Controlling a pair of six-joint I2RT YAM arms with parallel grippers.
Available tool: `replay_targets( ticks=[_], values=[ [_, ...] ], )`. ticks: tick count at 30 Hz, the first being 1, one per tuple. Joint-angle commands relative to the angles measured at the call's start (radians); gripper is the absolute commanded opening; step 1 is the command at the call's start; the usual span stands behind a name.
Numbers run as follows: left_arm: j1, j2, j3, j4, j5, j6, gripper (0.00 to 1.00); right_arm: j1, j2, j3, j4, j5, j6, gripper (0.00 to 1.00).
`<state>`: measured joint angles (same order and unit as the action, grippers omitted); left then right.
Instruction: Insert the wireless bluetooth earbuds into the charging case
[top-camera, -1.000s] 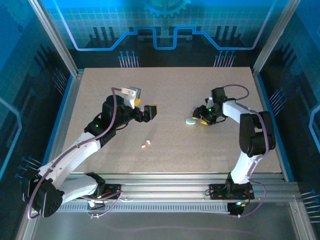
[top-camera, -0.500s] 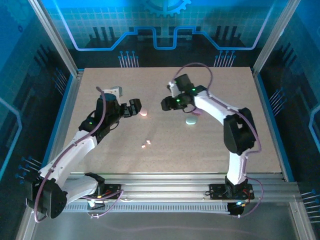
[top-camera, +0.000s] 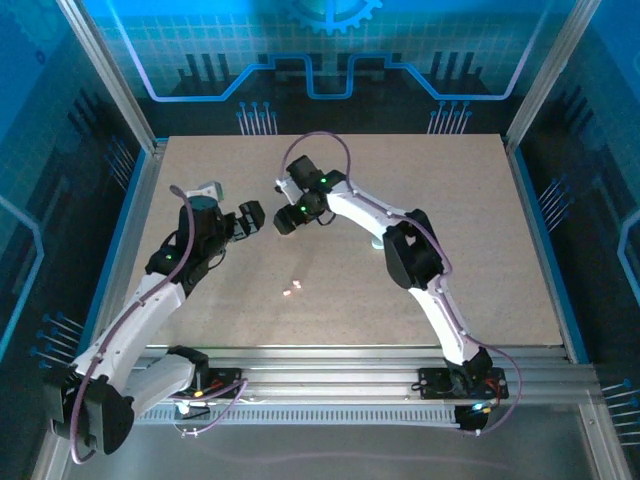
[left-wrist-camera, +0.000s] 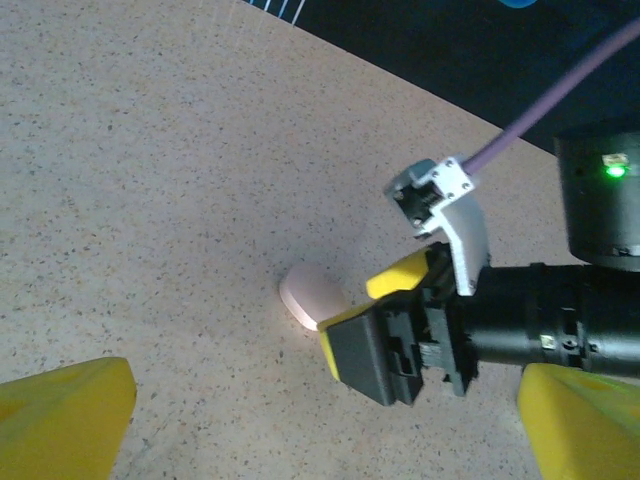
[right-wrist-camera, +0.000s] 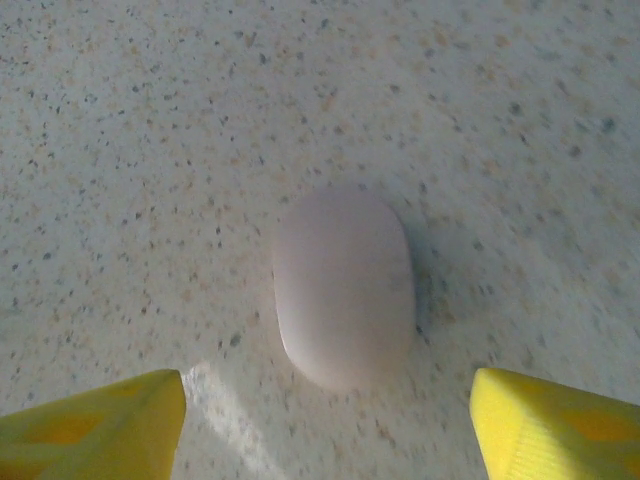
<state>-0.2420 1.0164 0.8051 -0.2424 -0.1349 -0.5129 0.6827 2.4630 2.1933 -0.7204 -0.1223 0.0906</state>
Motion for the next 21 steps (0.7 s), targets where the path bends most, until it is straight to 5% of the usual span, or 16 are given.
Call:
replay_targets(
  ticks=[1, 12, 21],
  values=[
    [0.012, -0.018, -0.012, 0.002, 0.000, -0.015, 0.99, 0.026, 0.093, 0.129, -0.129, 0.032, -0.075, 0.77],
    [0.021, -0.020, -0.024, 0.016, 0.024, -0.020, 0.99, 0.040, 0.151, 0.190, -0.151, 0.062, -0.151, 0.63],
    [0.023, -0.018, -0.016, 0.013, 0.012, -0.040, 0.99, 0.044, 0.167, 0.196, -0.121, 0.085, -0.181, 0.60]
  ],
)
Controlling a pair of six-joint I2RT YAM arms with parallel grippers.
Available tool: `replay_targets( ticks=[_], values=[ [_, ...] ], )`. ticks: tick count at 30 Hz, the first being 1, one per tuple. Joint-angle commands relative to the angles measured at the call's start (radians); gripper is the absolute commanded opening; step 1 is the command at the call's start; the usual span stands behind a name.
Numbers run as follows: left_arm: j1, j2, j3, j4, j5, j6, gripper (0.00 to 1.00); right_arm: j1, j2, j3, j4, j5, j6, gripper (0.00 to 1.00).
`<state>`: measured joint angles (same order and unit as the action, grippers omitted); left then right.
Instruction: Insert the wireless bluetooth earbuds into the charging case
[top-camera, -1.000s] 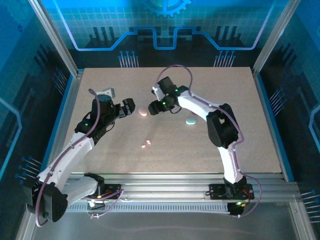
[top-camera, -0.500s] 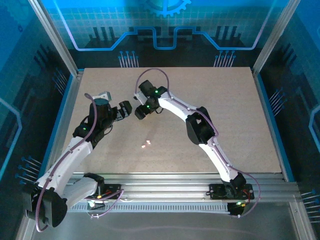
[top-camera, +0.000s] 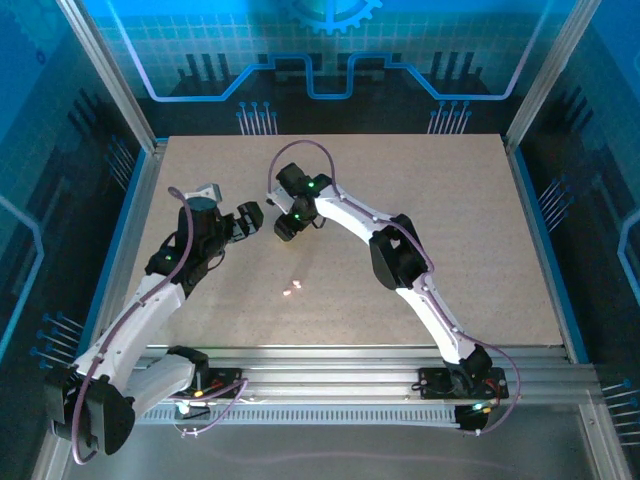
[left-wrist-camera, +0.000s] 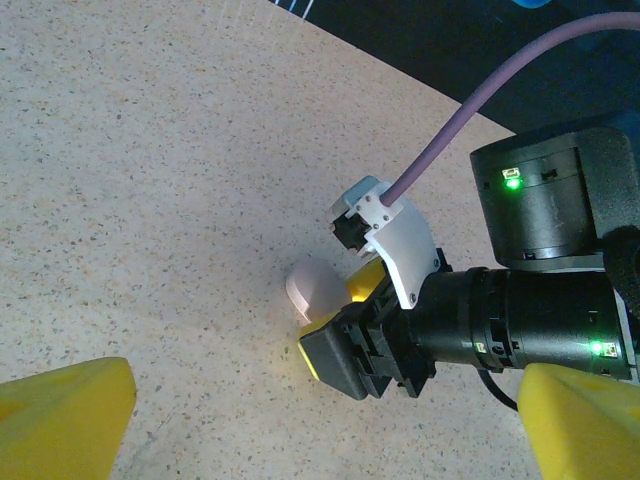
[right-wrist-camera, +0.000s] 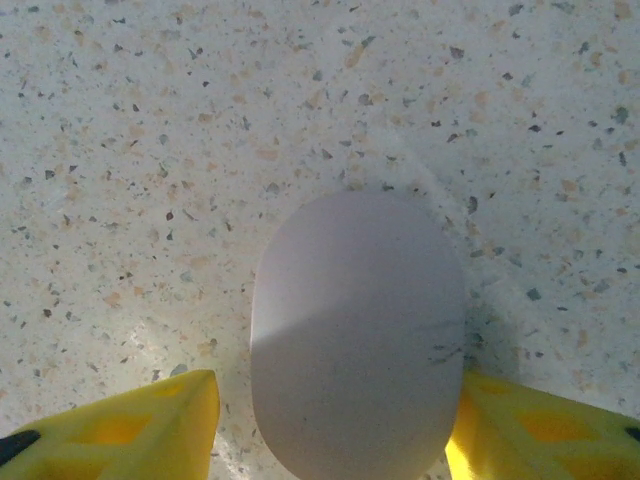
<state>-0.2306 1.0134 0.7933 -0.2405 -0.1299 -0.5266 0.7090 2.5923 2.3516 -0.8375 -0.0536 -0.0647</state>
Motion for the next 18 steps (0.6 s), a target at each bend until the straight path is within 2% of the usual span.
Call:
replay_targets(
  ticks=[1, 5, 7, 12, 15, 18],
  values=[
    [0.013, -0.016, -0.005, 0.015, 0.003, -0.032, 0.99, 0.018, 0.040, 0.039, 0.000, 0.017, -0.025, 0.60],
    [0.013, -0.030, -0.005, 0.021, -0.059, -0.096, 0.99, 0.018, 0.045, 0.038, 0.020, 0.004, -0.027, 0.58],
    [0.014, -0.044, 0.006, 0.004, -0.055, -0.085, 0.99, 0.018, 0.049, 0.043, 0.024, 0.003, -0.026, 0.56],
    [0.014, -0.092, -0.007, 0.010, -0.058, -0.046, 0.99, 0.018, 0.030, 0.038, 0.018, -0.014, -0.022, 0.42],
    [0.017, -0.110, -0.019, 0.017, -0.046, -0.042, 0.99, 0.016, -0.030, -0.008, 0.029, -0.026, -0.034, 0.36],
    [0.019, -0.117, -0.018, 0.019, -0.008, -0.024, 0.99, 0.011, -0.153, -0.136, 0.085, -0.048, -0.052, 0.34]
  ],
)
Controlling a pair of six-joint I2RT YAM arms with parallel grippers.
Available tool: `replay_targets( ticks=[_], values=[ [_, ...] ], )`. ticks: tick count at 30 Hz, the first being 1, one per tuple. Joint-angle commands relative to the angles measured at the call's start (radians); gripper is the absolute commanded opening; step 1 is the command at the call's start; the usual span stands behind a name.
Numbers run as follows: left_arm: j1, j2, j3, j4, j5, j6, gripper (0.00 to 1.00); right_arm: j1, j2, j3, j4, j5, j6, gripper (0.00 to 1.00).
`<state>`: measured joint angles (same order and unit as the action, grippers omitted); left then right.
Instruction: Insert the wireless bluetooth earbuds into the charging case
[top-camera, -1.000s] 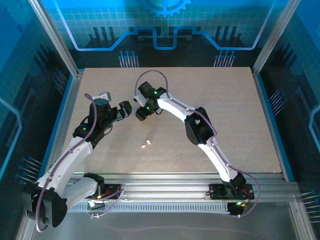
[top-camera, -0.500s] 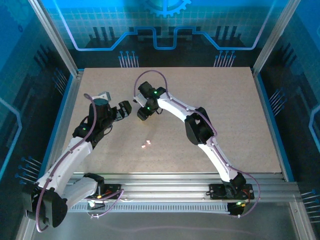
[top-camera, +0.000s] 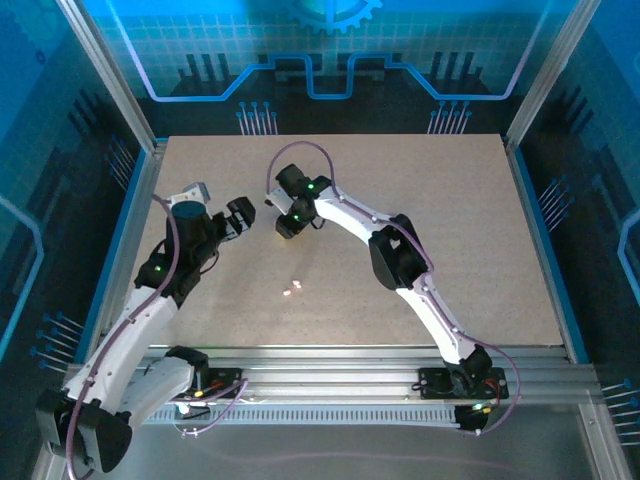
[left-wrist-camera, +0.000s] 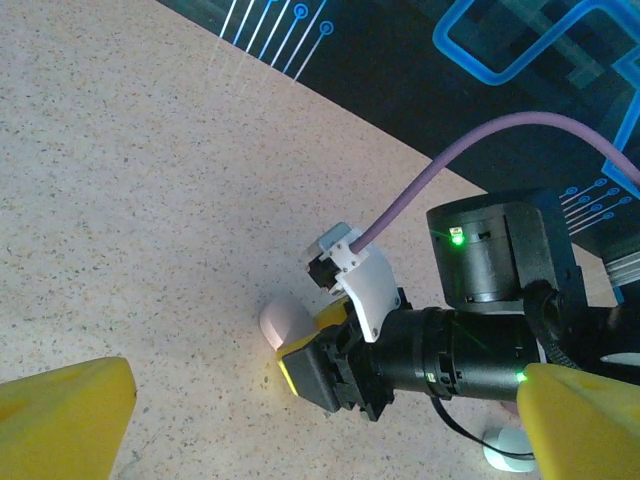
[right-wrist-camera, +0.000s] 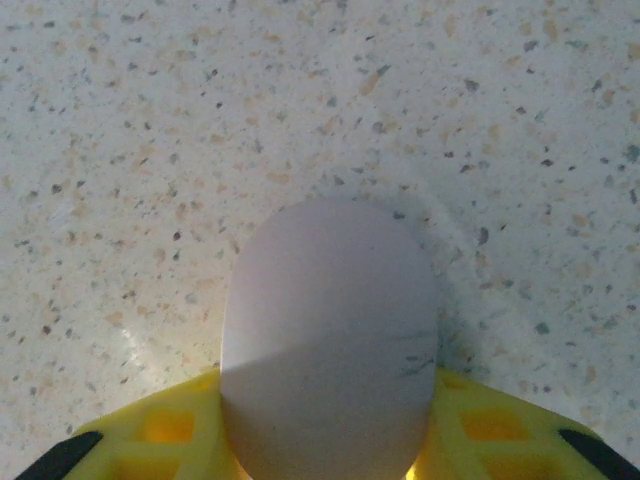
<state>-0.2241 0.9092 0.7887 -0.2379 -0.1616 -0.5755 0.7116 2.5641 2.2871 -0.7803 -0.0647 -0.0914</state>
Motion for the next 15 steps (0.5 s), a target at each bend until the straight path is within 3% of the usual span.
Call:
replay_targets(
  ticks=[1, 7, 15],
  values=[
    [0.011, -0.015, -0.014, 0.022, 0.038, 0.029, 0.99, 0.005, -0.174, -0.127, 0.054, -0.046, -0.025, 0.34],
    [0.012, -0.015, -0.012, 0.082, 0.146, 0.042, 0.98, -0.046, -0.576, -0.564, 0.291, -0.123, 0.024, 0.33],
    [0.006, 0.081, 0.049, 0.217, 0.444, 0.001, 0.91, -0.091, -1.021, -0.982, 0.439, -0.150, -0.045, 0.33]
  ],
)
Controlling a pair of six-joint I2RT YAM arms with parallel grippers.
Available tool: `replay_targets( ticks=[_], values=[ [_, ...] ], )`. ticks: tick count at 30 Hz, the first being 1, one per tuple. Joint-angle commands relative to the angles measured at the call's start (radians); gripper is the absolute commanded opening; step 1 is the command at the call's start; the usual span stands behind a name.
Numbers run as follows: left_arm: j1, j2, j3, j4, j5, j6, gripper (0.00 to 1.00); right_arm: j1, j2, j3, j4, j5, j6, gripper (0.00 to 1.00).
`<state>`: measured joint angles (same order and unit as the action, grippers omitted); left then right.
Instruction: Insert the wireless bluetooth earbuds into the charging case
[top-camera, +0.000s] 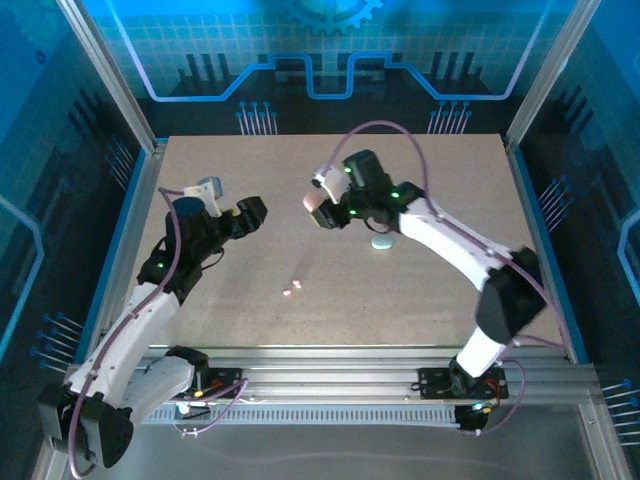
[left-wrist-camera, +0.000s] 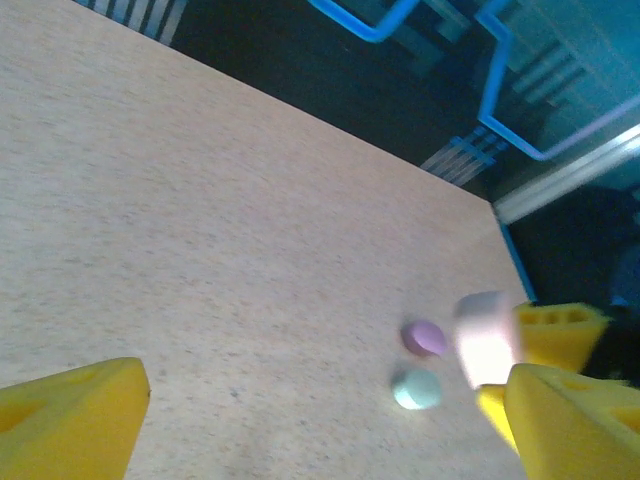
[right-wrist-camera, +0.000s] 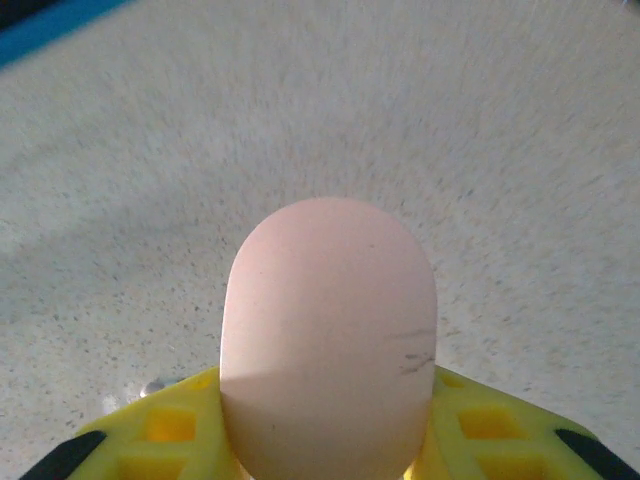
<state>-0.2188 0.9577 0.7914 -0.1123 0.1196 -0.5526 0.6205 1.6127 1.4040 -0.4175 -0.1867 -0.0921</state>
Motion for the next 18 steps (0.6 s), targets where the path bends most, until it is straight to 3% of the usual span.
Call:
replay_targets(
  ticks=[1, 5, 11, 18],
  values=[
    [-0.006, 0.054, 0.058, 0.111, 0.203, -0.033, 0.91, -0.001, -0.114, -0.135, 0.089, -0.026, -0.062, 0.33],
    [-0.066, 0.128, 0.125, 0.140, 0.301, -0.016, 0.90, 0.000, -0.241, -0.222, 0.111, -0.005, -0.115, 0.33],
    [-0.190, 0.215, 0.198, 0.131, 0.320, 0.046, 0.87, 0.003, -0.342, -0.284, 0.171, -0.003, -0.120, 0.34],
    [-0.242, 0.287, 0.232, 0.157, 0.349, 0.013, 0.79, 0.008, -0.374, -0.340, 0.245, -0.009, -0.127, 0.34]
  ],
)
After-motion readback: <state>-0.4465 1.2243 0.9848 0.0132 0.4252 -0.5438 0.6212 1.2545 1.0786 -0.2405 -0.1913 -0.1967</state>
